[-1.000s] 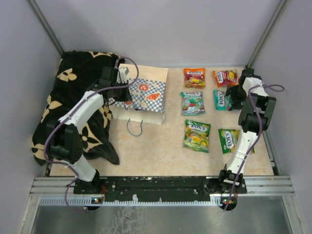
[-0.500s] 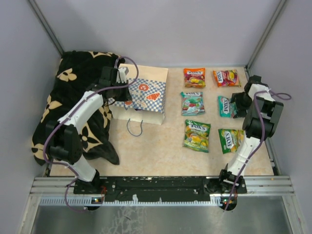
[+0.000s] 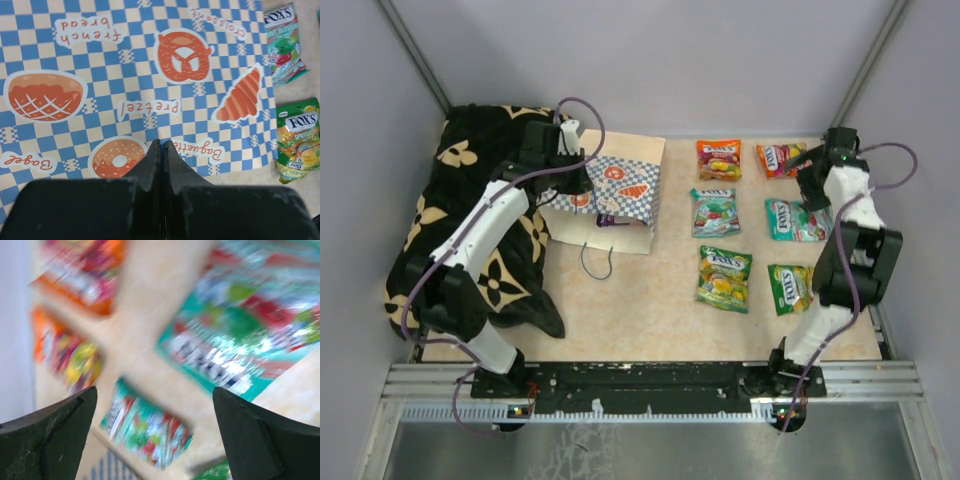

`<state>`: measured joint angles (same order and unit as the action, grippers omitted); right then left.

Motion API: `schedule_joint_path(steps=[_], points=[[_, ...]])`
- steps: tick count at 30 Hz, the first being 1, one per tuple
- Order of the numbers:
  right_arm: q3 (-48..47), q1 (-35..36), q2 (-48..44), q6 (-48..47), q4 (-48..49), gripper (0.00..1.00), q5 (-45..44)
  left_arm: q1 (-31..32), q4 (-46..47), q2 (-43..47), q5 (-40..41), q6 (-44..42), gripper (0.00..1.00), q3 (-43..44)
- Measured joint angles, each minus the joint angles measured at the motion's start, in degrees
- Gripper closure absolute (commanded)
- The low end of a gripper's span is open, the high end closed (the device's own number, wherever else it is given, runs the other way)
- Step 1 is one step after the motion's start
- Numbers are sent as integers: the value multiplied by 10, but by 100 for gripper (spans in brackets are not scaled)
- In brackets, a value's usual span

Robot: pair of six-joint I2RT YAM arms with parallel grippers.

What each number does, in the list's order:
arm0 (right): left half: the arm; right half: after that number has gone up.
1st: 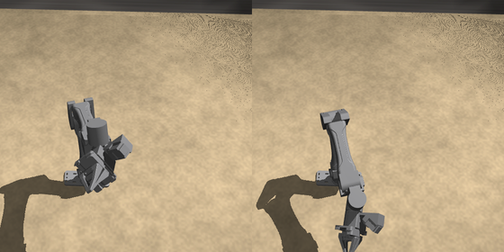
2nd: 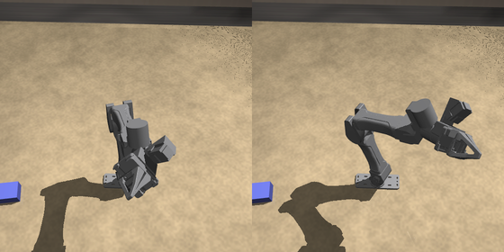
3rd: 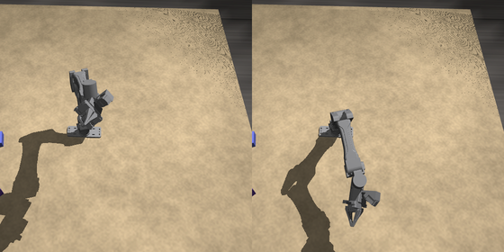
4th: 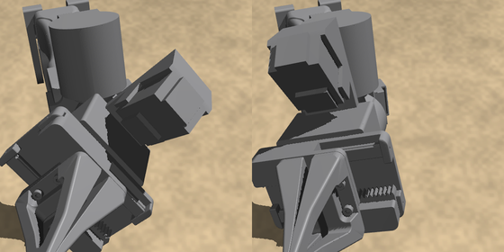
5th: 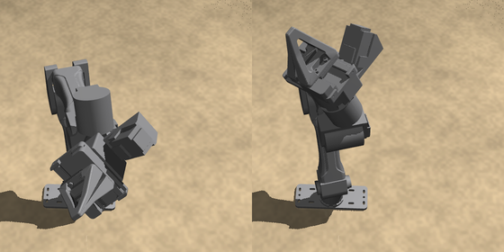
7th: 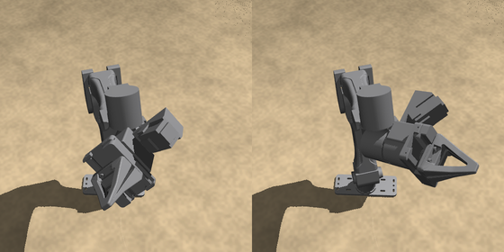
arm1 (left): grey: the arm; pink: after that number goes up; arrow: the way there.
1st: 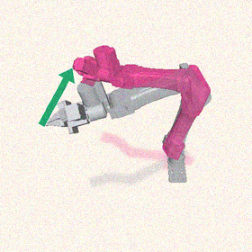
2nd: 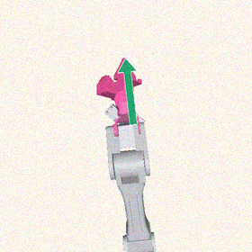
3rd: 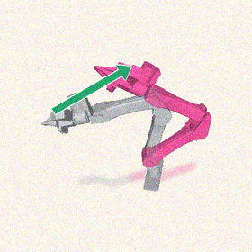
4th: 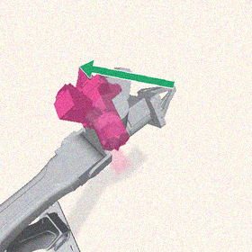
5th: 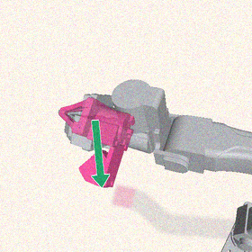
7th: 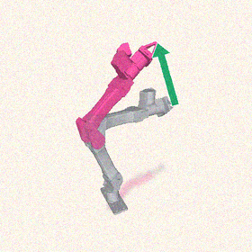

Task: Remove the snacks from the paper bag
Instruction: Adjust the snack at the center of the board, then take out the snack from the paper bag.

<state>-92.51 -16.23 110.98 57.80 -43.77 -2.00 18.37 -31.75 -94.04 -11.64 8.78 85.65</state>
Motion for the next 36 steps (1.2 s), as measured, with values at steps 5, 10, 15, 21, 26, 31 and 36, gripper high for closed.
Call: schedule_joint_path(steps=[5,10,15,21,26,31,36], points=[[303,123,-325,-53,289,1,85,48,-4,25,29,1,100,12],[499,365,-554,-35,448,6,52,120,-5,29,64,5,100,35],[670,535,-625,82,563,11,-48,168,-2,31,92,13,100,54],[732,685,-571,195,680,18,-162,179,17,49,115,33,100,54],[716,693,-410,276,790,26,-232,190,37,59,125,40,100,54],[645,669,-256,336,841,33,-272,197,40,50,130,43,100,50],[584,610,-101,384,938,38,-268,199,48,29,127,45,100,47]])
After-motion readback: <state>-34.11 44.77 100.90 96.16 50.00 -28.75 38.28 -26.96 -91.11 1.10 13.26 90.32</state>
